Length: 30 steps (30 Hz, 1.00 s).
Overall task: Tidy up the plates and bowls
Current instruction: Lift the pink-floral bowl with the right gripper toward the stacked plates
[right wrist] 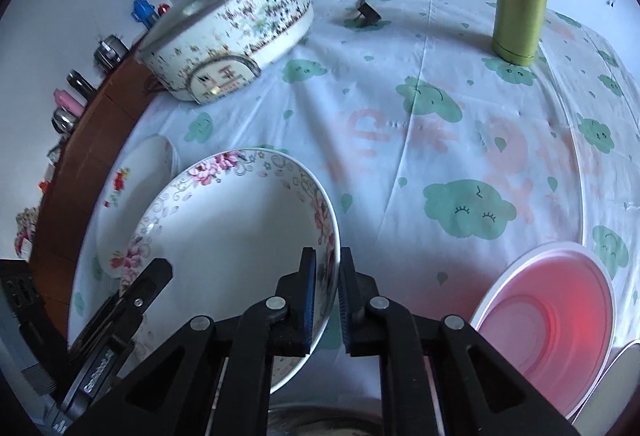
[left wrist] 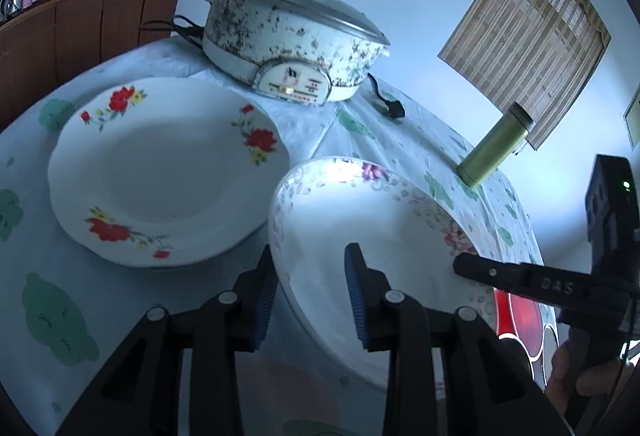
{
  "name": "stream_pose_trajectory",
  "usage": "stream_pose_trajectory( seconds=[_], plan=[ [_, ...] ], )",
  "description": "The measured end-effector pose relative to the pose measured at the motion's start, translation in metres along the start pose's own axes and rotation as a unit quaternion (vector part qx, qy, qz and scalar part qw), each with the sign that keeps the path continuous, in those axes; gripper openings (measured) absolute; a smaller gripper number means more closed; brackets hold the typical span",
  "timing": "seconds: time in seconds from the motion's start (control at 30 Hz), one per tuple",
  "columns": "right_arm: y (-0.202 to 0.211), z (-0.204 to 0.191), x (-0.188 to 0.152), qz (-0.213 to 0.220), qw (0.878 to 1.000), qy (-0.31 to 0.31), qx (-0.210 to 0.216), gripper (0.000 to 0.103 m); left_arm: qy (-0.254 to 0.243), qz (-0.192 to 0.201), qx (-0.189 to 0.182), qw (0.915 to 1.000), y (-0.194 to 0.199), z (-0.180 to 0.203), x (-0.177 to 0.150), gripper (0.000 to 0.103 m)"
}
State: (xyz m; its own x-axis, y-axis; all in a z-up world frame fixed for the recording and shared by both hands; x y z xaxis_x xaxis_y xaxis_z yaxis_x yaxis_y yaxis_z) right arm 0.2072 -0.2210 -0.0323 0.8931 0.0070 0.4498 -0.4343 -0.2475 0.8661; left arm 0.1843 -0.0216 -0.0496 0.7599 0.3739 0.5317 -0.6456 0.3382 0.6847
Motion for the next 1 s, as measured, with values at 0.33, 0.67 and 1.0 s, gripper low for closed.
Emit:
stream_pose_trajectory(
  seconds=[0.33, 0.67, 1.0],
  plan=[
    [0.028, -0.016, -0.020, 0.051, 0.998, -0.030, 0.022, 0.012, -0.027, 0.029, 0.002, 0.9992, 0.019, 0.001, 0.014, 0.031],
    [0.047, -0.037, -0.039, 0.093, 0.992, -0.063, 0.051, 0.012, -0.038, 0.038, -0.004, 0.9985, 0.034, -0.007, 0.028, 0.031],
    [0.048, -0.049, -0.045, 0.107, 0.990, -0.078, 0.057, 0.012, -0.044, 0.036, -0.003, 0.9984, 0.038, -0.015, 0.035, 0.031]
  ],
)
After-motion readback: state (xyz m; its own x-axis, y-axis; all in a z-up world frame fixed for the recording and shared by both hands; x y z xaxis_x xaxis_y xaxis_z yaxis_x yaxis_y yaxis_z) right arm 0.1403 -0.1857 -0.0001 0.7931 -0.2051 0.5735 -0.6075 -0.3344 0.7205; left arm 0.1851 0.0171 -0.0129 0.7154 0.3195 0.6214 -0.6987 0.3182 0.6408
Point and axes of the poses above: each gripper's, at about its wrist camera, not at the fingertips, and y roughly against the way its jaws point, z to its right, x to its top, the point moved 3 cm from there along -y, roughly the way its jaws point, and after that the axes turned 9 degrees about y, right-handed, at the moved point
